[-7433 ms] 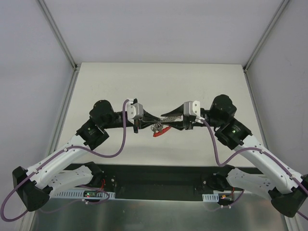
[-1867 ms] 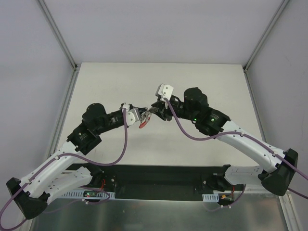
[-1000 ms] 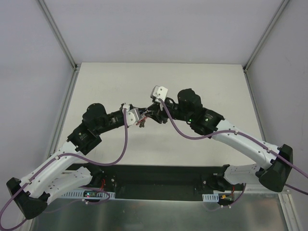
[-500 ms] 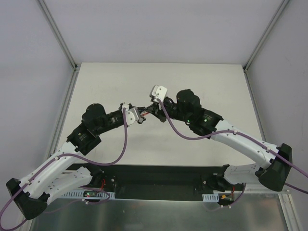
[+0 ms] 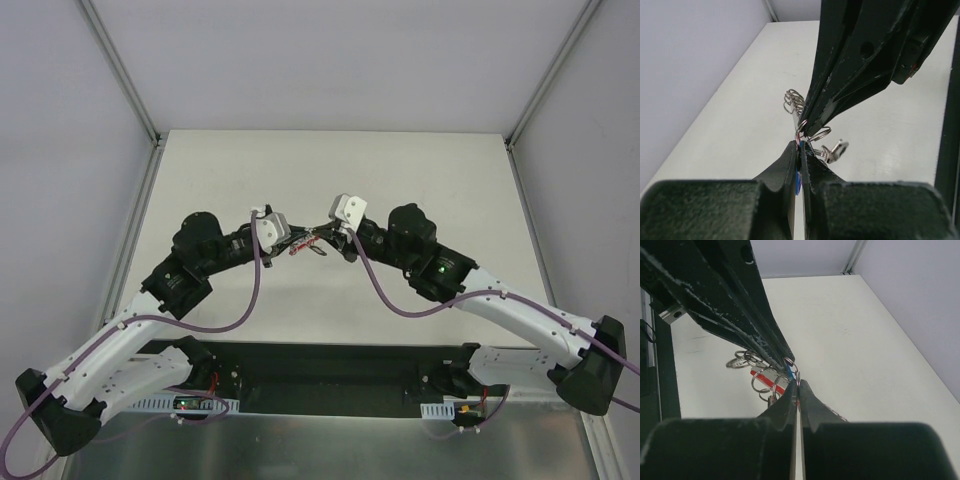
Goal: Remove the keys from the keyring
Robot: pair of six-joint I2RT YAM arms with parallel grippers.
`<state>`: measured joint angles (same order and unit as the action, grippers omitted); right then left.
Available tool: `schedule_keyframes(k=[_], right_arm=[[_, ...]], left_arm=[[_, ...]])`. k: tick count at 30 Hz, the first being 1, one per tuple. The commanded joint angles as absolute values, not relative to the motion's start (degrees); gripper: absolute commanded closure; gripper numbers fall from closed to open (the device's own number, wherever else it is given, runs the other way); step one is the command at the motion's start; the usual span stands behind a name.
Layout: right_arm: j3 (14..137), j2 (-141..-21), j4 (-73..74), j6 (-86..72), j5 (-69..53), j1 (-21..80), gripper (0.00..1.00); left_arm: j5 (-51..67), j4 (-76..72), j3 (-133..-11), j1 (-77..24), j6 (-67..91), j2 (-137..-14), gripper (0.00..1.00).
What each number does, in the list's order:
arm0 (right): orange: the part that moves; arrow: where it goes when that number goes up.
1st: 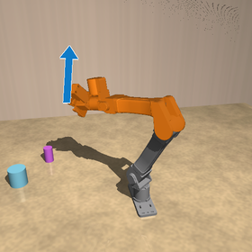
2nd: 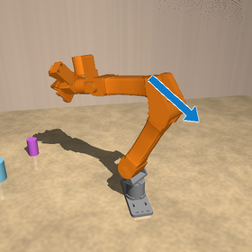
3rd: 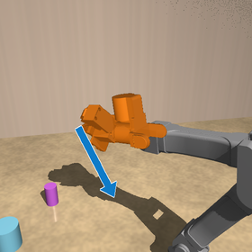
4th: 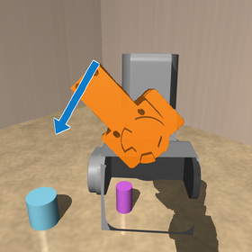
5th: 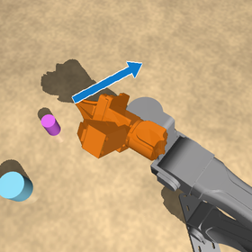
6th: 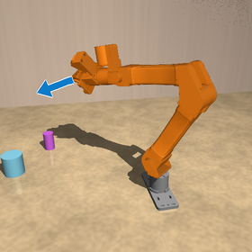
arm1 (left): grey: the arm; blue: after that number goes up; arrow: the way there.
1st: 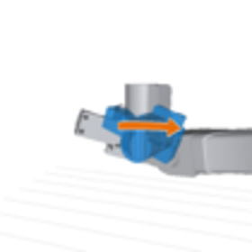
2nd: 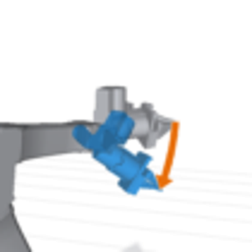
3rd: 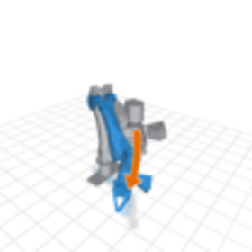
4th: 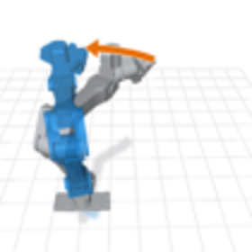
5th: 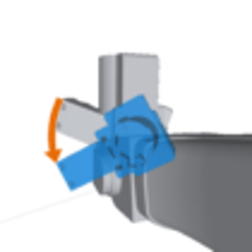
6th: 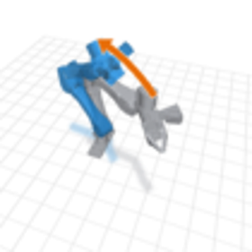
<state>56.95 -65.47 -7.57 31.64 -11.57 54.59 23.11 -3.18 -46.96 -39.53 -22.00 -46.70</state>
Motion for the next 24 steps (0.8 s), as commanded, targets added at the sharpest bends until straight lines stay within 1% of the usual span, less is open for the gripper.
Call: schedule_keyframes(k=[1, 5, 11, 16, 24], right_arm=[[55.0, -60.9, -15.8, 33.9, -11.1, 53.3, 0.99], [52.5, -58.7, -19.2, 34.6, -12.7, 52.7, 0.99], [49.3, -56.0, -24.9, 33.6, -15.9, 51.8, 0.99], [46.8, -56.2, -33.3, 28.2, -18.6, 51.2, 0.99], [41.8, -54.7, -43.8, 26.3, -21.2, 51.1, 0.99]], left_arm=[[28.4, -2.9, -49.4, -36.1, -13.5, -46.7, 1.00], [33.2, -2.9, -50.0, -33.2, -7.1, -47.4, 1.00], [40.2, -3.5, -51.9, -31.4, -1.9, -49.9, 1.00], [40.0, -5.2, -51.9, -31.4, -0.2, -51.9, 1.00], [42.2, -9.8, -51.2, -31.0, 5.9, -54.1, 1.00]])
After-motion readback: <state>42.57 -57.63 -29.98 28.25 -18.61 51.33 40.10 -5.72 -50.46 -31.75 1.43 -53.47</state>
